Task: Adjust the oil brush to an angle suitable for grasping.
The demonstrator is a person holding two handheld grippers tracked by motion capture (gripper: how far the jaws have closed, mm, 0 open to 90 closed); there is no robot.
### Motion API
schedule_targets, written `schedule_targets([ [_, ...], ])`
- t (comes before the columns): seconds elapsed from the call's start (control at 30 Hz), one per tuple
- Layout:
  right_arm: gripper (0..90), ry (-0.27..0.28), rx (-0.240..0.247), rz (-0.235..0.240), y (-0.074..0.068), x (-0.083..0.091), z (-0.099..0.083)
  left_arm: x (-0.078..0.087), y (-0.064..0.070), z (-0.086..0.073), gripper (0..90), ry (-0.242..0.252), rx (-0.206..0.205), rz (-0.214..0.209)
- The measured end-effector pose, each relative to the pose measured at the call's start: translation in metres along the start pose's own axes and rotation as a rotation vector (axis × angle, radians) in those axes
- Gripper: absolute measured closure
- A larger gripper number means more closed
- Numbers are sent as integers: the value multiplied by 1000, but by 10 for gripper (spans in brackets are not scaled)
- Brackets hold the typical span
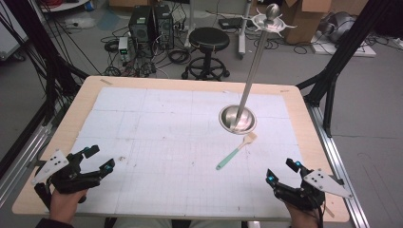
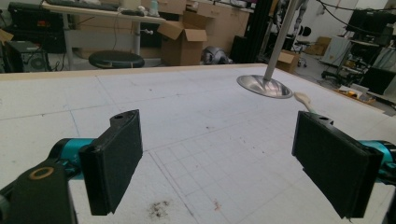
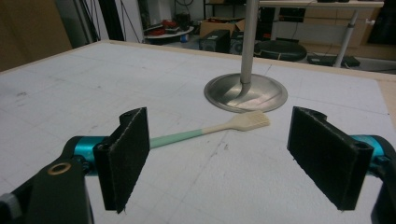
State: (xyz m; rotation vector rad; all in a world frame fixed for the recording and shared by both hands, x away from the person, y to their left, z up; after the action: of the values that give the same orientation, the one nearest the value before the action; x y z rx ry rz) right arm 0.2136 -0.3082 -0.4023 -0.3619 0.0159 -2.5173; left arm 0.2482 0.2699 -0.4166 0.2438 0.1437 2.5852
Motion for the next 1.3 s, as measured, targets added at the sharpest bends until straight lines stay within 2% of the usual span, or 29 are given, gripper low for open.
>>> schedule_targets([
  [0.43,205,-7,-12,14,1,-3,-1,-1,-2,-1,167,-1,12,8],
  [0.6,229,-6,-5,29,-2,-6,2,-1,1,-2,168,-10,-3,-5],
  [0.7,249,-2,-20,38,-2,-10,4,-1,1,-2,169,-13,-1,-4],
  [0.9,466,-41,-30,122,0,-25,6,-1,-1,-3,170,-14,8,-3],
  [0.97,599,-64,-19,157,0,-33,8,-1,0,-4,171,-20,2,-8],
  [1.17,893,-95,-21,226,-3,-66,19,-3,-1,-4,173,-19,7,-14],
  [1.3,895,-131,-19,247,-7,-92,25,-4,0,-4,173,-23,7,-20],
])
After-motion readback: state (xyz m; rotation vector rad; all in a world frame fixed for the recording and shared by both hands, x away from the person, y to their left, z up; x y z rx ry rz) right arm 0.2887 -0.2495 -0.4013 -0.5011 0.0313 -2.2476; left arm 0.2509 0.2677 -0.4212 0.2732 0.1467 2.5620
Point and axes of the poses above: each handheld gripper's, and its own axes: x roughly backward along the jaws, z roughly out of its top, y roughly to its right, the point moved 3 cm from there along -x, roughly forward along the jaws, and after that the axes turned 7 degrees about z, right-handed, at the moved point
